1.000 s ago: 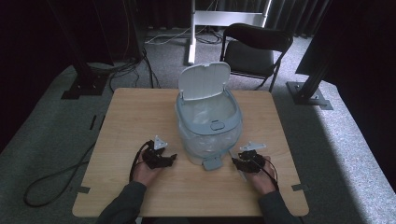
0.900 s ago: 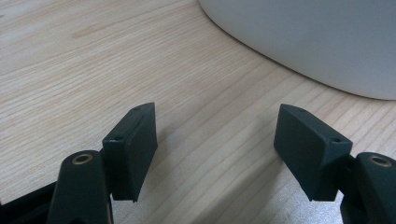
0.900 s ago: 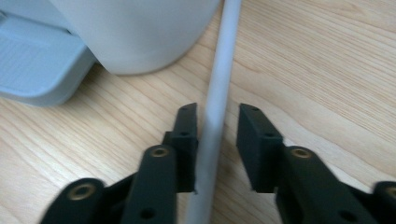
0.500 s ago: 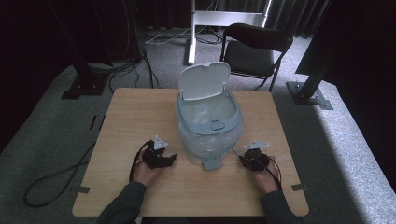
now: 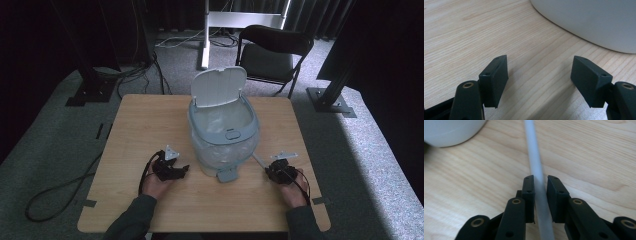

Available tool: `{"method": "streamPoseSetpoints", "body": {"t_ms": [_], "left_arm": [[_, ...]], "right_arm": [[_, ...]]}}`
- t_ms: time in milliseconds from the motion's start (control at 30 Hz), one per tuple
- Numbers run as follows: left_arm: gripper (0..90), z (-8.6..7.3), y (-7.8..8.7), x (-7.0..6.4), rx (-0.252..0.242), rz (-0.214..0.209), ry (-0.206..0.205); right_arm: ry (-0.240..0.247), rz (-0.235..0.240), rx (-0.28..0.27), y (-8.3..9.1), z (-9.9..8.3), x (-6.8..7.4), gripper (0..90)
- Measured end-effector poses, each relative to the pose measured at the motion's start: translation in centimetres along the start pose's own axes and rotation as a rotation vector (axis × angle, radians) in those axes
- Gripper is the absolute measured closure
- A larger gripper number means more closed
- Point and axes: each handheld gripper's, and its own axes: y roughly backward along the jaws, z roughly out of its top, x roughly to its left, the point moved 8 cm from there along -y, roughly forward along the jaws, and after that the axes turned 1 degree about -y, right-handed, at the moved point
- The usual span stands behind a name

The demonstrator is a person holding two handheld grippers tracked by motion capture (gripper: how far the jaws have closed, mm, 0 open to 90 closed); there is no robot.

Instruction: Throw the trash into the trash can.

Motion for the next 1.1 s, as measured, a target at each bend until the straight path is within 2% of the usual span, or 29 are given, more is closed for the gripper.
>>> {"method": "streamPoseSetpoints", "body": {"t_ms": [133, 267, 433, 700, 1100], "left_arm": [[30.2, 0.00, 0.00, 0.00, 0.000, 0.000, 0.000], [30.2, 0.00, 0.00, 0.00, 0.000, 0.000, 0.000], [30.2, 0.00, 0.00, 0.00, 0.000, 0.000, 0.000], [30.2, 0.00, 0.00, 0.00, 0.000, 0.000, 0.000], [30.2, 0.00, 0.00, 0.00, 0.000, 0.000, 0.000]], "right_arm": [[-0.038, -0.016, -0.005, -0.18, 0.17, -0.56, 76.8], [-0.036, -0.009, 0.006, -0.07, 0.09, -0.50, 71.4], [-0.041, -0.002, 0.026, 0.17, -0.18, -0.59, 70.3], [-0.081, -0.005, 0.038, 0.18, -0.17, -0.93, 77.3], [-0.076, -0.028, 0.017, 0.03, 0.02, -1.01, 78.6]]}}
